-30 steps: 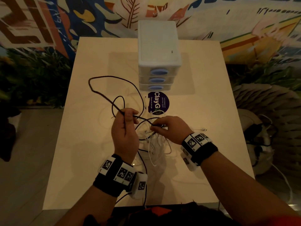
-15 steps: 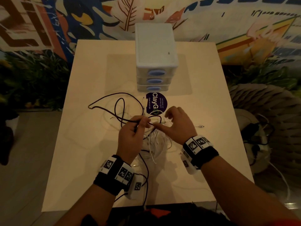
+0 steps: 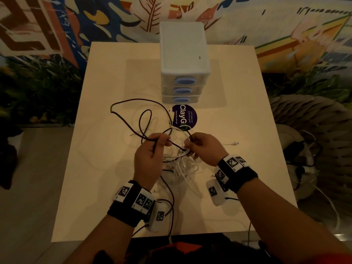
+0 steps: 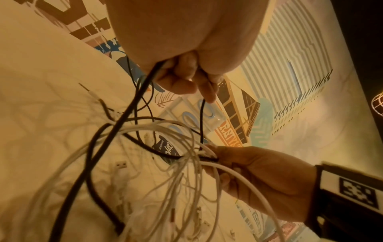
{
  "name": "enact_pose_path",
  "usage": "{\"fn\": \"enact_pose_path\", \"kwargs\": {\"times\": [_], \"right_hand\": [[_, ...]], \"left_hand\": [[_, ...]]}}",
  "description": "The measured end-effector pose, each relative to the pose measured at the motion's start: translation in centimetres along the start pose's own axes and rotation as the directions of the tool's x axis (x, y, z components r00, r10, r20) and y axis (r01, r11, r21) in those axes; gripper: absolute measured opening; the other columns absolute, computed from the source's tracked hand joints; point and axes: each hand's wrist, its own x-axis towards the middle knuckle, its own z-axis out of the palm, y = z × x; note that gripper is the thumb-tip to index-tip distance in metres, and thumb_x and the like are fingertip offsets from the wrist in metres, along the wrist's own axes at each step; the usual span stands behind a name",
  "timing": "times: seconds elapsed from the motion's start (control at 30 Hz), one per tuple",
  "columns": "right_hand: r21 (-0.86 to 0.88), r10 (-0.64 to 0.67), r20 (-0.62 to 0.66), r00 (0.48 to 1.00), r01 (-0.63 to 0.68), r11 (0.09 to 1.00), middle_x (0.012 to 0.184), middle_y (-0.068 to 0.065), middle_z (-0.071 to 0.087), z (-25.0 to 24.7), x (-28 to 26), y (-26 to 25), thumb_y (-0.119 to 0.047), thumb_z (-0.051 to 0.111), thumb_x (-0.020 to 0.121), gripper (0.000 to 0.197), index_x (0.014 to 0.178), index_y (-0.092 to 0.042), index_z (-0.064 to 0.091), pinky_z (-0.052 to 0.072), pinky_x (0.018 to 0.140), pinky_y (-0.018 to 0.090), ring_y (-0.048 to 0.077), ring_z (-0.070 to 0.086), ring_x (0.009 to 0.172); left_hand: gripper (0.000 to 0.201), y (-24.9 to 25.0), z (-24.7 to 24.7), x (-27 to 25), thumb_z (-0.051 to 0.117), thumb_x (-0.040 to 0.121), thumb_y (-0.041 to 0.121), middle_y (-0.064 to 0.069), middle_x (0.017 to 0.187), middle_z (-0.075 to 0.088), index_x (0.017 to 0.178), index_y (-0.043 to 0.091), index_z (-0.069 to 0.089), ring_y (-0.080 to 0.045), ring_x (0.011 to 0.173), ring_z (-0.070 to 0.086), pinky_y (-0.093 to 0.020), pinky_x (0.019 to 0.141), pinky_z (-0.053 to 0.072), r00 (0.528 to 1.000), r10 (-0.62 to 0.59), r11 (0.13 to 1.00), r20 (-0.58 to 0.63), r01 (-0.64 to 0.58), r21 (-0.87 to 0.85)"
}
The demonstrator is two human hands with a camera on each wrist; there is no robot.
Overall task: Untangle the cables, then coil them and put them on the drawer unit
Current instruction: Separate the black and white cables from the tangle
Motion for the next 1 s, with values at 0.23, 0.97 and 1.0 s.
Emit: {"fn": "enact_pose_path", "kwargs": {"times": [0.23, 0.97, 1.0], "right_hand": [[0.082, 0.023, -0.018, 1.0, -0.022, 0.996, 0.081, -0.004, 0.074, -0.4, -0.5, -0.2, -0.023, 0.07, 0.094, 0.006, 0.097, -0.018, 0.07, 0.054, 0.059, 0.023, 0.003, 0.068, 0.059], [0.006, 0.094, 0.174, 0.98, -0.097, 0.995, 0.085, -0.005, 0.076, 0.0, -1.1, 0.3, -0.035, 0.063, 0.098, 0.024, 0.096, -0.014, 0.074, 0.049, 0.076, 0.024, 0.01, 0.07, 0.068], [-0.022, 0.103, 0.205, 0.973, -0.101, 0.995, 0.086, -0.005, 0.076, 0.0, -1.0, 0.3, -0.037, 0.062, 0.098, 0.026, 0.097, -0.014, 0.074, 0.05, 0.077, 0.025, 0.01, 0.071, 0.069]], "left_hand": [[0.021, -0.9, -0.4, -0.3, 0.051, 0.107, 0.023, 0.003, 0.088, 0.075, 0.105, 0.014, 0.07, -0.013, 0.094, 0.071, -0.028, 0.087, 0.054, 0.996, -0.044, 0.999, -0.079, 0.044, -0.01], [0.021, 1.0, -0.7, -1.3, 0.044, 0.107, 0.018, -0.002, 0.097, 0.074, 0.105, 0.015, 0.065, -0.022, 0.097, 0.071, -0.027, 0.054, 0.054, 0.983, -0.069, 0.969, 0.171, 0.107, -0.224], [0.022, 1.0, -0.7, -1.3, 0.044, 0.107, 0.017, -0.002, 0.097, 0.074, 0.106, 0.017, 0.066, -0.022, 0.097, 0.071, -0.027, 0.054, 0.054, 0.983, -0.065, 0.97, 0.171, 0.102, -0.222]]}}
